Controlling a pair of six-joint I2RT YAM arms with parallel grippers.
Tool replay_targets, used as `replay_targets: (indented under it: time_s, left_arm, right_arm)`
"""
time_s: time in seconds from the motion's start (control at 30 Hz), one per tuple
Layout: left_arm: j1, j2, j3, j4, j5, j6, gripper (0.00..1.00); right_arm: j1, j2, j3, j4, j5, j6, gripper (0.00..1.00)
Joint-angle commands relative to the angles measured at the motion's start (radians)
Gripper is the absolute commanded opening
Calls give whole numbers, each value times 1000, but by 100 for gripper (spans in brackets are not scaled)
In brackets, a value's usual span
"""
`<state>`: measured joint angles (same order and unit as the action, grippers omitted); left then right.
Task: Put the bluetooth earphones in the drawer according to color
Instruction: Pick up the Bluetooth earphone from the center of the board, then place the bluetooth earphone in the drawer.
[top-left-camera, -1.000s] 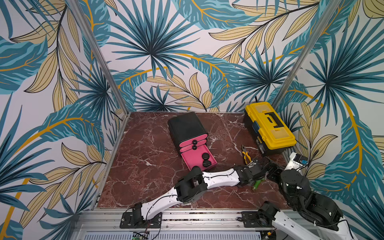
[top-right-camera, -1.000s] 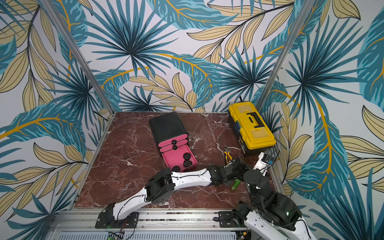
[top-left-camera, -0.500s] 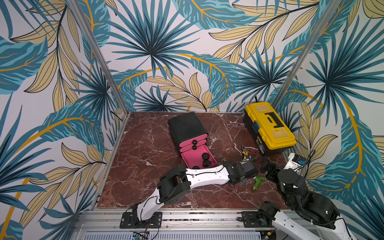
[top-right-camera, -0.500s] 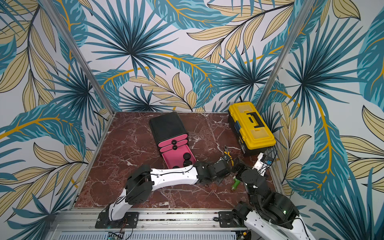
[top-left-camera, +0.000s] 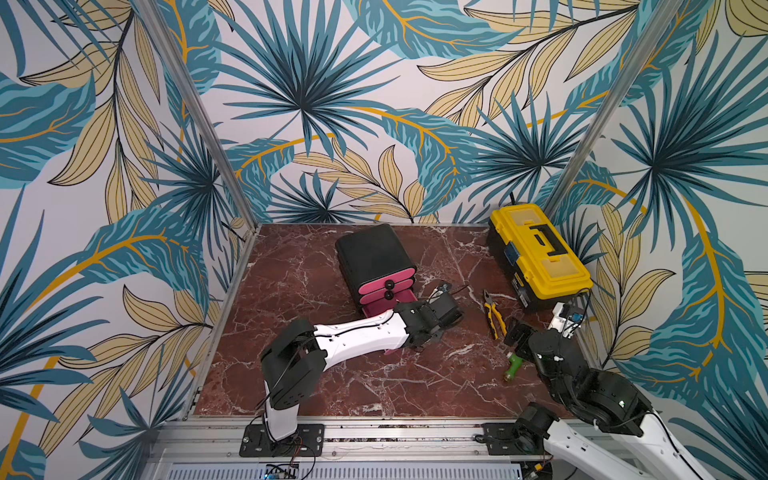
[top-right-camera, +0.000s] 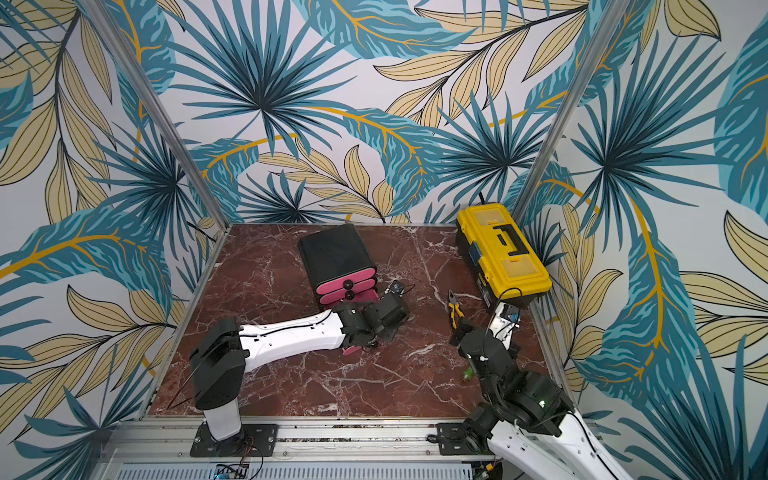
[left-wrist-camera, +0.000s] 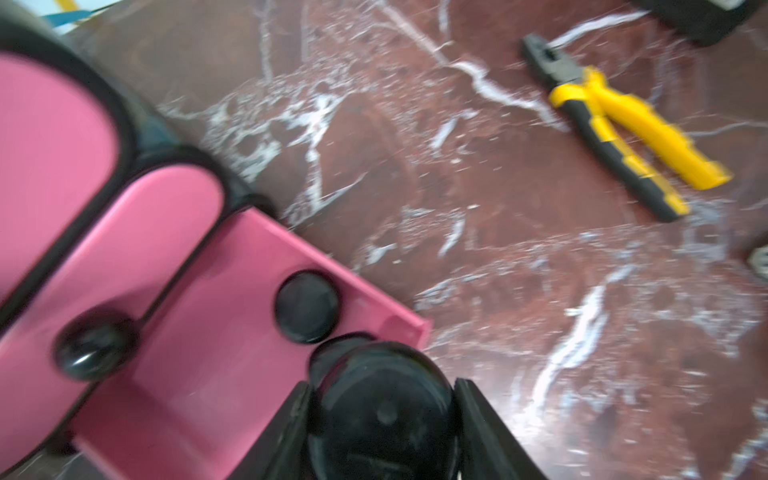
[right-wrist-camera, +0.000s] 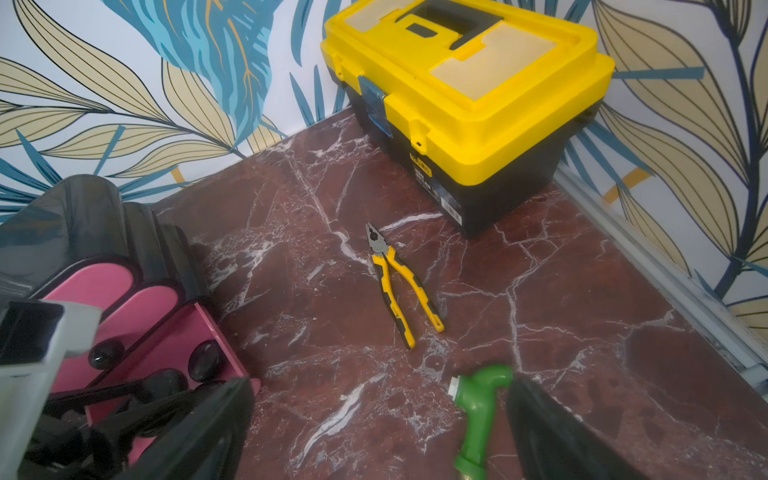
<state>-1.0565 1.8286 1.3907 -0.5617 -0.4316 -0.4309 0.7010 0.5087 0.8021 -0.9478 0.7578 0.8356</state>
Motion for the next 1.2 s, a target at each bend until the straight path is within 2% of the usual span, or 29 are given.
replay_targets:
  time_s: [0.0,0.37,0.87,1.07,1.17]
  left_arm:
    - [26,-55,-72,-1,-57,-6,34]
    - [115,-42,-153,5,-107,-10,35]
    - [157,61,-142,35,-96,-9,40]
    - [167,88,-124,35,-95,-9,47]
    - [167,95,-107,16,-92,-10,57]
  right_arm:
    - [0,26,-26,32,-33,17,100]
    - [1,116,-79,116,-126,34,99]
    - [0,83,-200,263,-283,-4,100]
    - [1,107,-221,308,-341,-12,100]
    - [1,128,-231,327,-369,-12,100]
